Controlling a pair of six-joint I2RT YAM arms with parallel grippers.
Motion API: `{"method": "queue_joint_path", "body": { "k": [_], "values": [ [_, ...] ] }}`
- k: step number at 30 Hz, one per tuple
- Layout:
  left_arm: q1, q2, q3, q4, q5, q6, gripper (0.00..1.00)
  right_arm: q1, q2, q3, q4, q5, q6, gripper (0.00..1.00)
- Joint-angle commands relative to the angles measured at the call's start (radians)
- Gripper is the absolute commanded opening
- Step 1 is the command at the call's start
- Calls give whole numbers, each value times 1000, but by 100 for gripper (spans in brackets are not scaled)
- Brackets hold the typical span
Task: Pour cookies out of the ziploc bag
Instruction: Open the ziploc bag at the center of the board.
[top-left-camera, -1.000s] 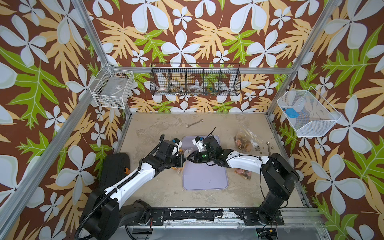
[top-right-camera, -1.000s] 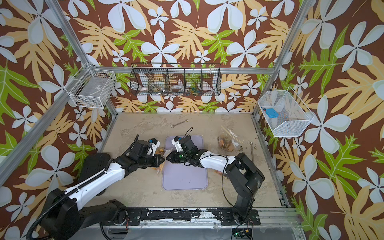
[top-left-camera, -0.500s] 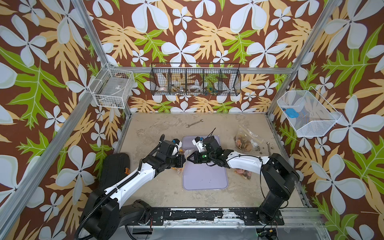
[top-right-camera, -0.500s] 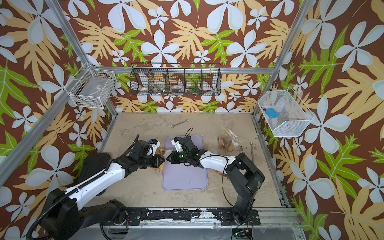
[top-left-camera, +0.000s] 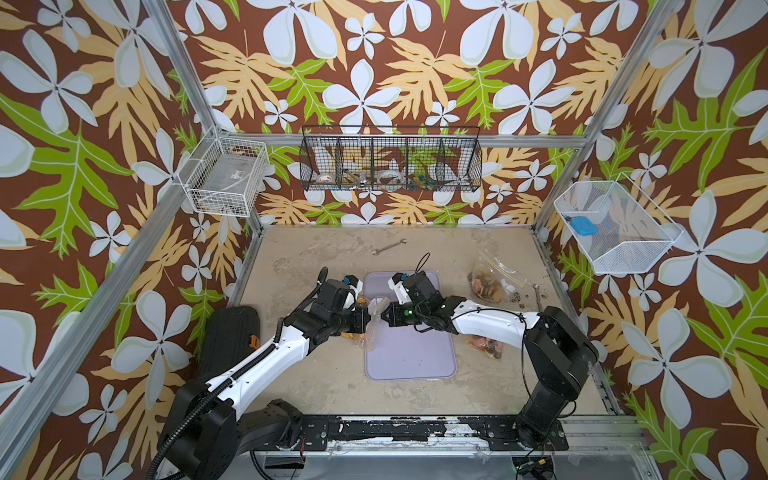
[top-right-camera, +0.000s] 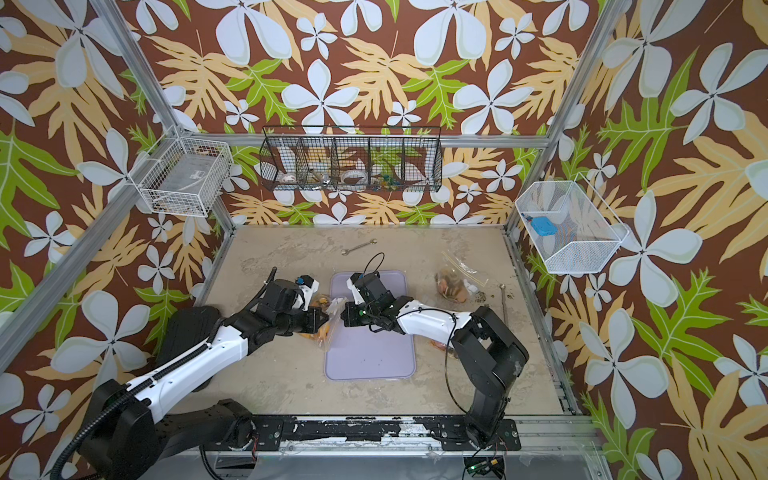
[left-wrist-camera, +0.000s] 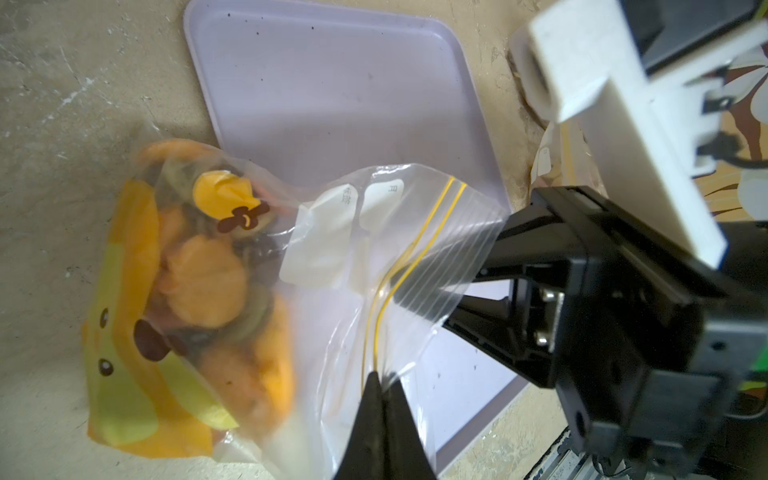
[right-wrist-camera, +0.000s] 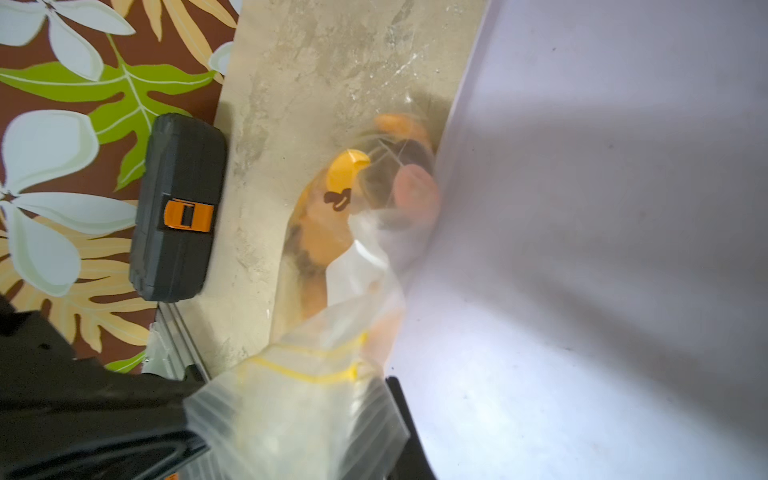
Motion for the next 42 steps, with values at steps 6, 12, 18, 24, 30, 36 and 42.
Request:
{"method": "queue_joint_path", "body": {
  "k": [6, 12, 18, 24, 30, 36, 42],
  "values": [
    [1, -5, 7, -3, -13, 4, 0, 3, -8, 15, -77, 93, -54, 0],
    [0, -6, 16, -18, -36, 12, 0, 2, -51, 0, -134, 122, -83, 0],
    [0, 3, 31, -26, -46, 18, 0, 1, -81, -8, -163, 120, -99, 0],
    [1, -3, 65, -83, -105, 45, 0, -10, -102, 7, -251, 166, -156, 0],
    [1, -4, 87, -108, -126, 61, 0, -67, -195, -50, -269, 138, -195, 0],
    [1, 19, 91, -88, -90, 59, 0, -86, -237, -36, -286, -10, -149, 0],
    [1, 42, 141, -128, -92, 80, 0, -90, -231, 171, -464, -107, -69, 23]
  ]
}}
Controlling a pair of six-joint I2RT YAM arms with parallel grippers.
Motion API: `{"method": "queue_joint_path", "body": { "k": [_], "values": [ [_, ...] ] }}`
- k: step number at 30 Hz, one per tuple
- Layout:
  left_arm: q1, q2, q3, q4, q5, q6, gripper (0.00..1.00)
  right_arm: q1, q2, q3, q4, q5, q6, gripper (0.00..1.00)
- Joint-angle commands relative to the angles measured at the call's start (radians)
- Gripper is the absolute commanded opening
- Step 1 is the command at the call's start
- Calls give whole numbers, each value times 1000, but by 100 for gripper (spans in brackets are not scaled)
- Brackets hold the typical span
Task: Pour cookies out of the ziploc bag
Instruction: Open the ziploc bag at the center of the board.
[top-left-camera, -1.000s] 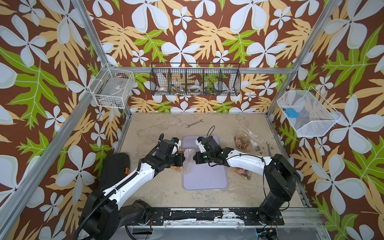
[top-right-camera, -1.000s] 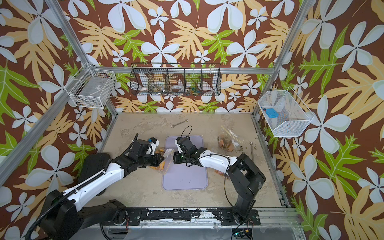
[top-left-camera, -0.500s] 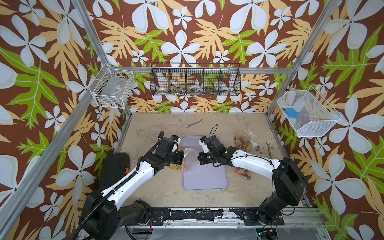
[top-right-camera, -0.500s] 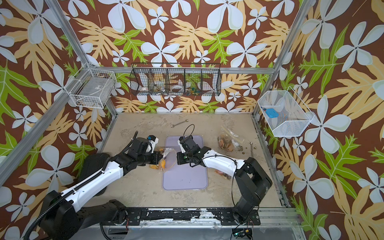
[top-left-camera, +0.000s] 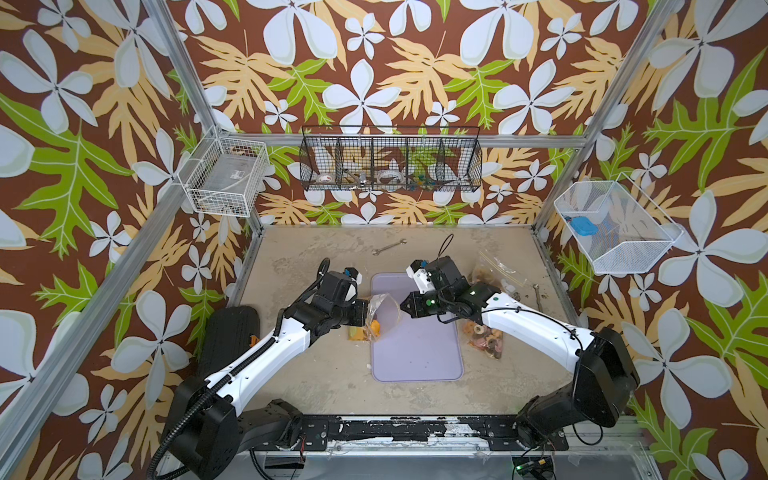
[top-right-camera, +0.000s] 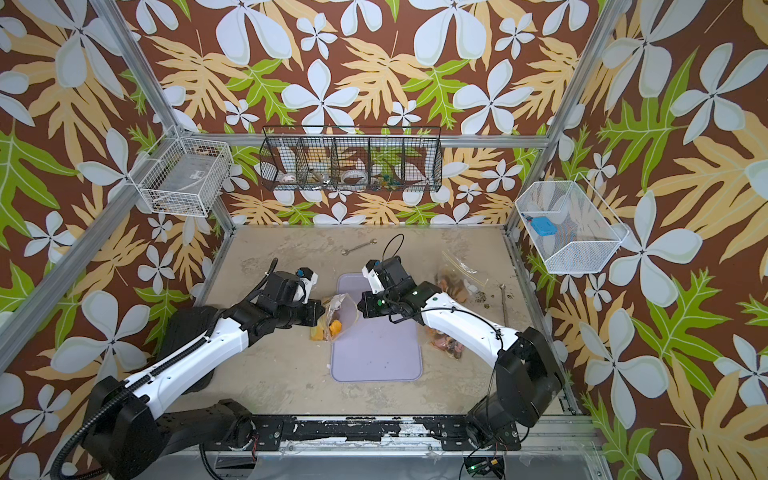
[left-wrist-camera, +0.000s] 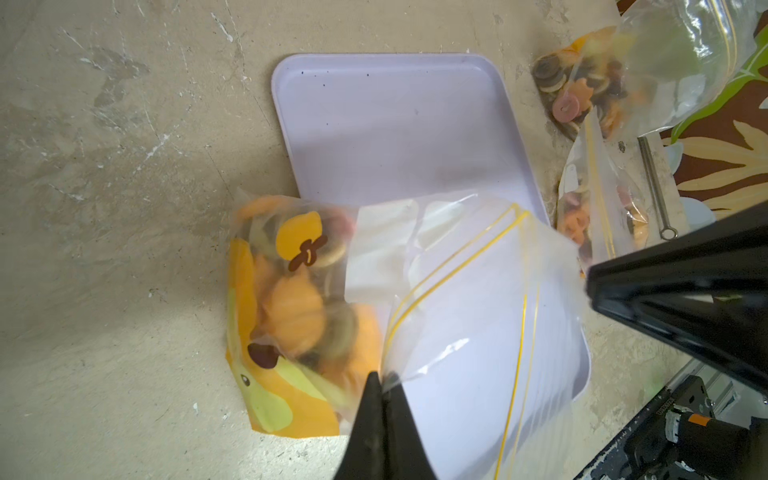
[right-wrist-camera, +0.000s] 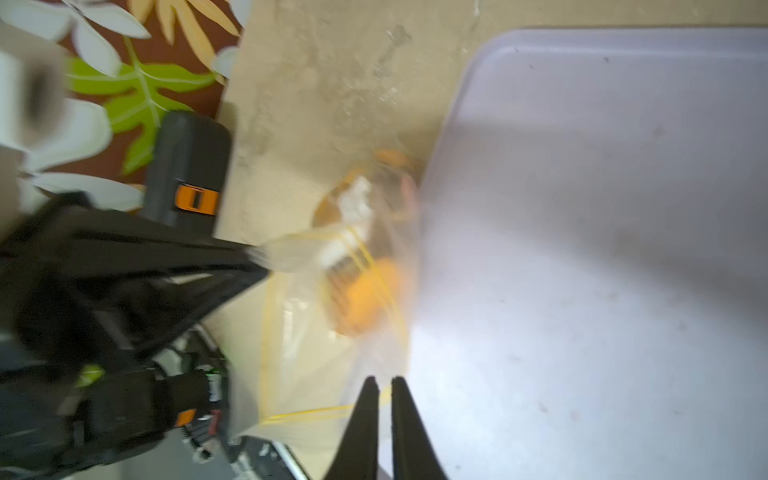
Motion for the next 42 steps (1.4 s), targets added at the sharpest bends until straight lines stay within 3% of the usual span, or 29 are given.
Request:
{"method": "queue_joint_path", "body": {
  "k": [1, 4, 8, 10, 11, 23, 28, 29, 32, 33, 36, 42],
  "values": [
    [1, 6, 29, -34, 0, 22, 0, -8, -11, 94, -135, -51, 68, 25],
    [1, 14, 41, -47, -10, 33, 0, -59, 12, 219, -271, -71, 117, 24],
    [1, 34, 51, -50, -7, 40, 0, -125, 110, 432, -497, -5, 95, 21],
    [1, 43, 53, -49, 11, 31, 0, -149, 146, 468, -519, -17, 119, 11],
    [1, 45, 54, -48, 19, 26, 0, -161, 159, 468, -515, -33, 131, 0],
    [1, 27, 50, -49, 52, 4, 0, -189, 269, 546, -543, -100, 195, 0],
    [1, 25, 46, -50, 58, -2, 0, -189, 226, 471, -474, -139, 175, 0],
    [1, 26, 48, -50, 56, -2, 0, -190, 208, 448, -459, -149, 158, 10],
    [1, 44, 66, -62, 51, 2, 0, -186, 123, 369, -430, -102, 72, 60],
    [1, 54, 73, -67, 54, 5, 0, -186, 78, 318, -401, -82, 60, 71],
    [1, 62, 92, -72, 54, 4, 0, -183, -36, 132, -277, -110, 51, 82],
    [1, 75, 121, -79, 59, 6, 0, -54, -45, 8, -183, -16, 36, 91]
  ]
}}
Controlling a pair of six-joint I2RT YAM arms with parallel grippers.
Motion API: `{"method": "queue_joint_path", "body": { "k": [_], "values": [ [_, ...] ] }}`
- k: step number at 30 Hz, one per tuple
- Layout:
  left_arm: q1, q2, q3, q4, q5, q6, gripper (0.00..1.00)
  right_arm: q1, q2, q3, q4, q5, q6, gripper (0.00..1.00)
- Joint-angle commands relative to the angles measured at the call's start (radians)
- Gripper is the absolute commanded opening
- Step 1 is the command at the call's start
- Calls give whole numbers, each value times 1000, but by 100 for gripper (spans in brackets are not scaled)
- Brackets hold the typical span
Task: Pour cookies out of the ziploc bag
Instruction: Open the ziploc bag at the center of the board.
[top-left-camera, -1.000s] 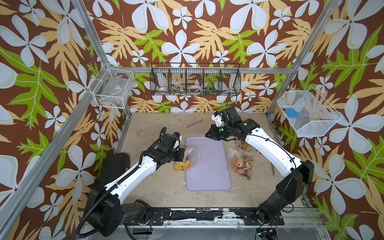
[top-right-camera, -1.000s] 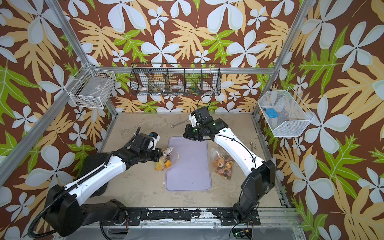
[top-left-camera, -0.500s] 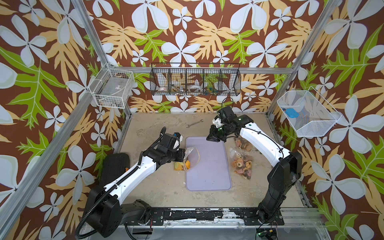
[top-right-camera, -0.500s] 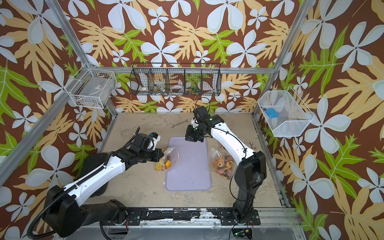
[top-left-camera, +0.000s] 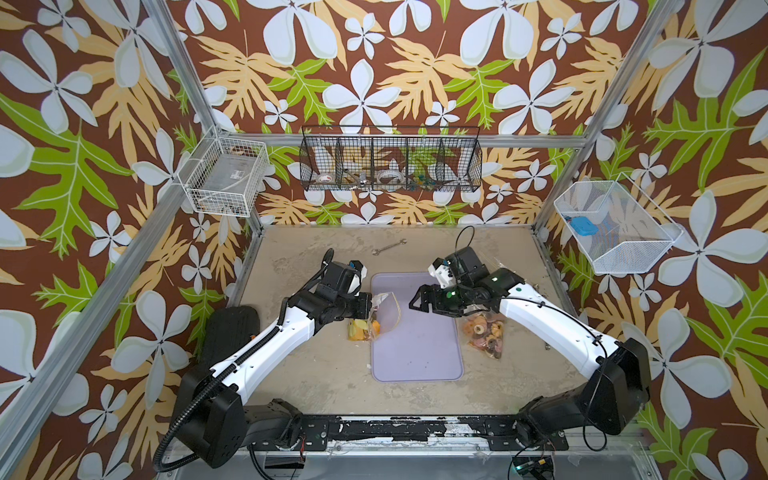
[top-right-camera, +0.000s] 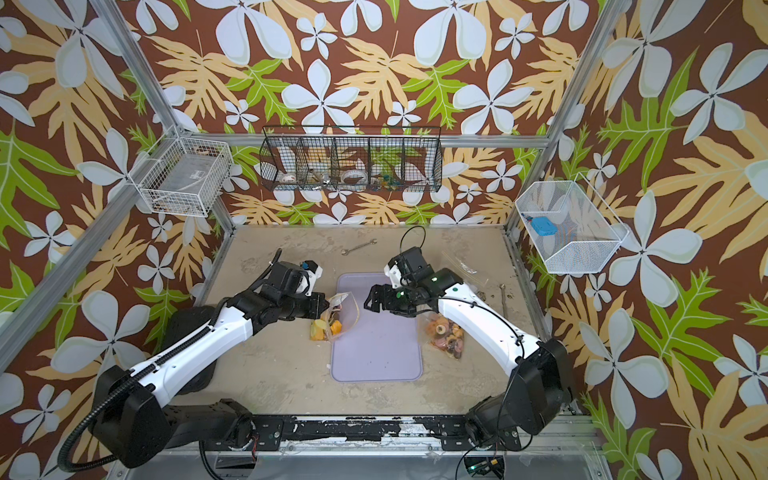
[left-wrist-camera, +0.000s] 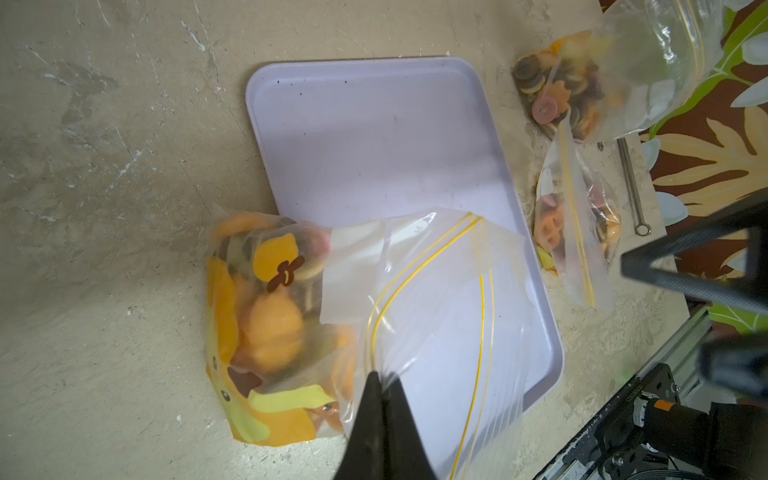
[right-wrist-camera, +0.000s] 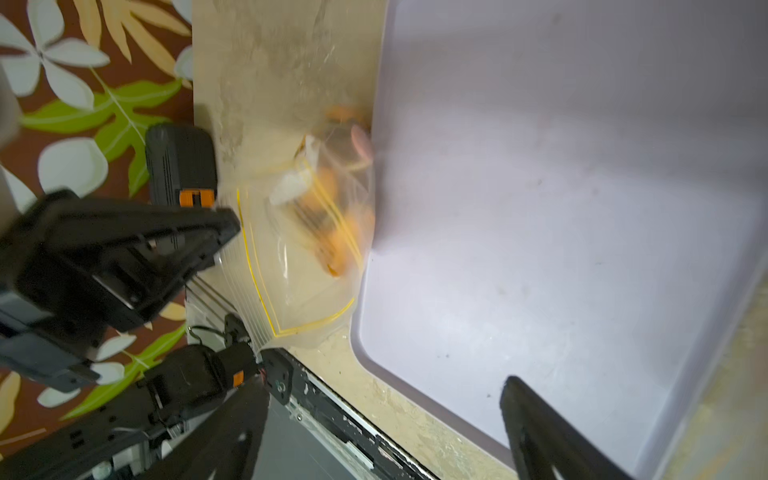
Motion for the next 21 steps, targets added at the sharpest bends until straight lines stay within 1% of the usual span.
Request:
{"method": "queue_joint_path", "body": {
  "k": [1, 4, 6, 9, 13, 17, 21],
  "values": [
    [2, 9, 13, -13, 16, 1, 0, 67, 27, -21, 123, 70, -14, 92],
    [1, 1, 7, -14, 22, 1, 0, 131, 108, 18, 151, 119, -4, 92],
    [1, -15, 3, -21, 20, 1, 0, 141, 170, 37, 155, 139, 11, 90],
    [1, -42, 10, -42, 7, 4, 0, 142, 224, 36, 171, 155, 15, 87],
    [1, -76, 57, -117, -69, 27, 0, 142, 231, 36, 160, 209, 5, 83],
    [5, -94, 106, -196, -167, 60, 0, 148, 249, 89, 124, 235, -15, 80],
    [47, -109, 156, -240, -169, 72, 0, 168, 282, 145, 101, 234, -28, 76]
  ]
}}
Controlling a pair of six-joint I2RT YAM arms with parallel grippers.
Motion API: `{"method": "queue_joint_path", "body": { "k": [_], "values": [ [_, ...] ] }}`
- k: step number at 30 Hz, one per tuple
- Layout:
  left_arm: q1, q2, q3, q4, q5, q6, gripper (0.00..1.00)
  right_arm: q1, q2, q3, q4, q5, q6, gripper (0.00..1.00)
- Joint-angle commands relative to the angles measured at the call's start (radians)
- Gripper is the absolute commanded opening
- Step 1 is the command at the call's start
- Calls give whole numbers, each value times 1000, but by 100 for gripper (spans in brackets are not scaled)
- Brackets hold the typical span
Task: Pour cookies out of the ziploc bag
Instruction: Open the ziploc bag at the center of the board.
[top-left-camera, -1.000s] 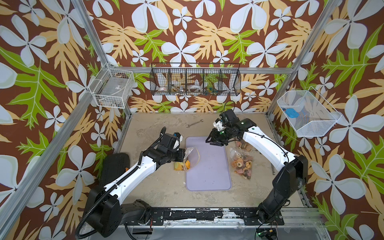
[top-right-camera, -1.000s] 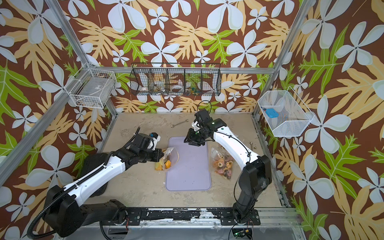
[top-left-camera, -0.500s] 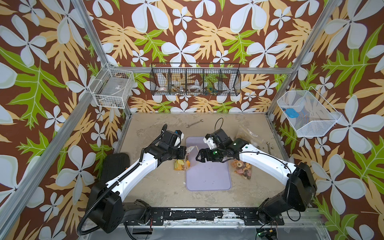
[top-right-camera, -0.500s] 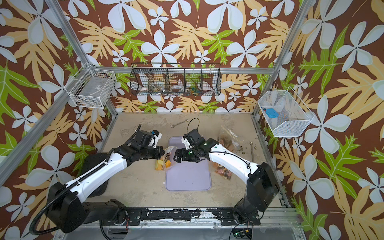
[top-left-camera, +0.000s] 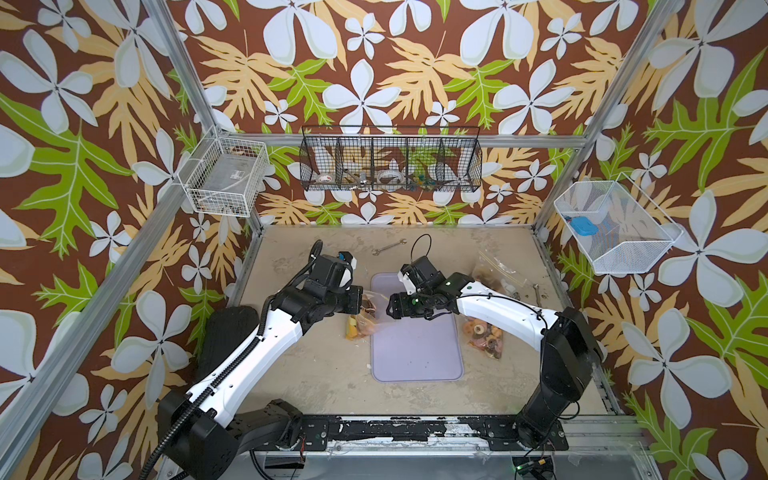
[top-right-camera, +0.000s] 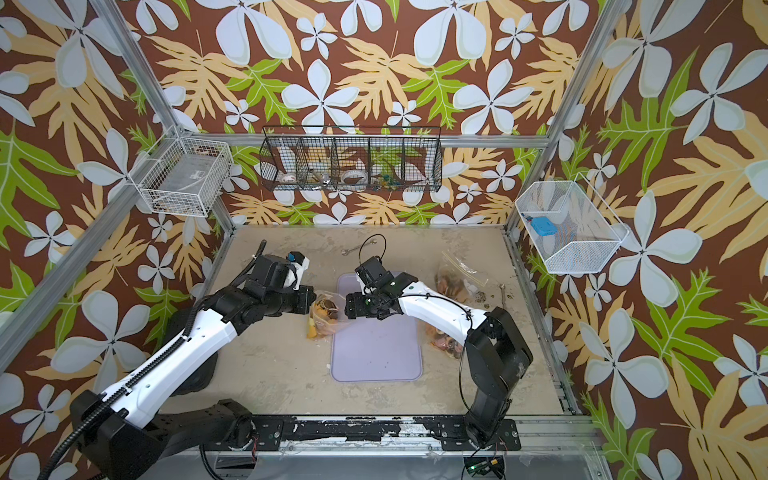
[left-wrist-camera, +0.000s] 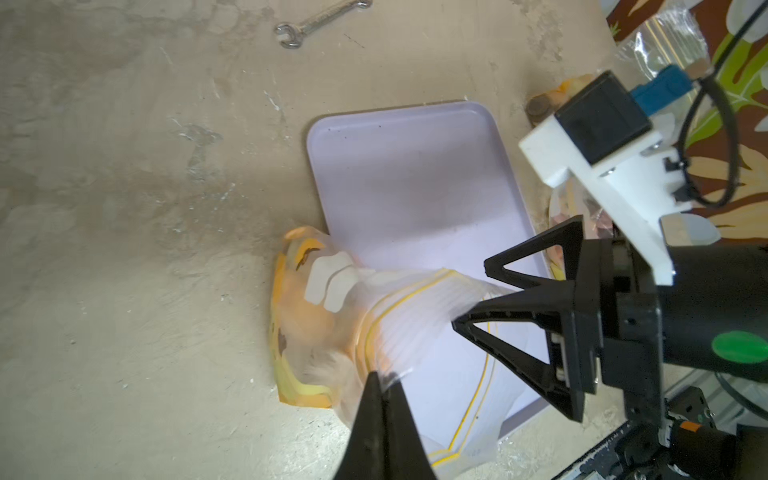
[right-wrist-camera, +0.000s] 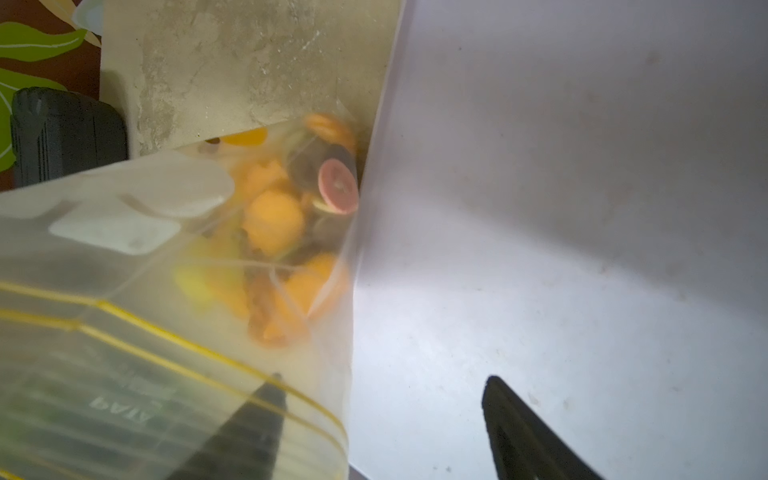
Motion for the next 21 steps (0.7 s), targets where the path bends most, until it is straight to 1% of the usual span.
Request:
{"method": "queue_joint_path", "body": {
  "k": [1, 3, 5, 9, 12, 14, 16, 21],
  "values": [
    [27, -12, 49, -55, -42, 32, 0, 15, 17, 31, -32, 14, -22, 76],
    [28, -10, 88, -80, -43, 34, 0, 20, 10, 20, -22, 8, -24, 76],
    [29, -6, 105, -88, -7, 31, 0, 21, -11, -13, -2, 6, -27, 76],
    [27, 25, 47, -44, 57, 21, 0, 20, -68, -92, 50, -11, -68, 79],
    [27, 47, -29, 32, 123, 7, 0, 19, -152, -158, 102, -30, -104, 87],
    [27, 58, -58, 64, 135, 9, 0, 20, -228, -189, 108, -17, -128, 96],
    [27, 63, -72, 85, 133, 16, 0, 20, -302, -221, 114, -13, -164, 100],
    [27, 93, -48, 94, 134, 44, 0, 39, -463, -308, 201, -51, -249, 100]
  ]
}}
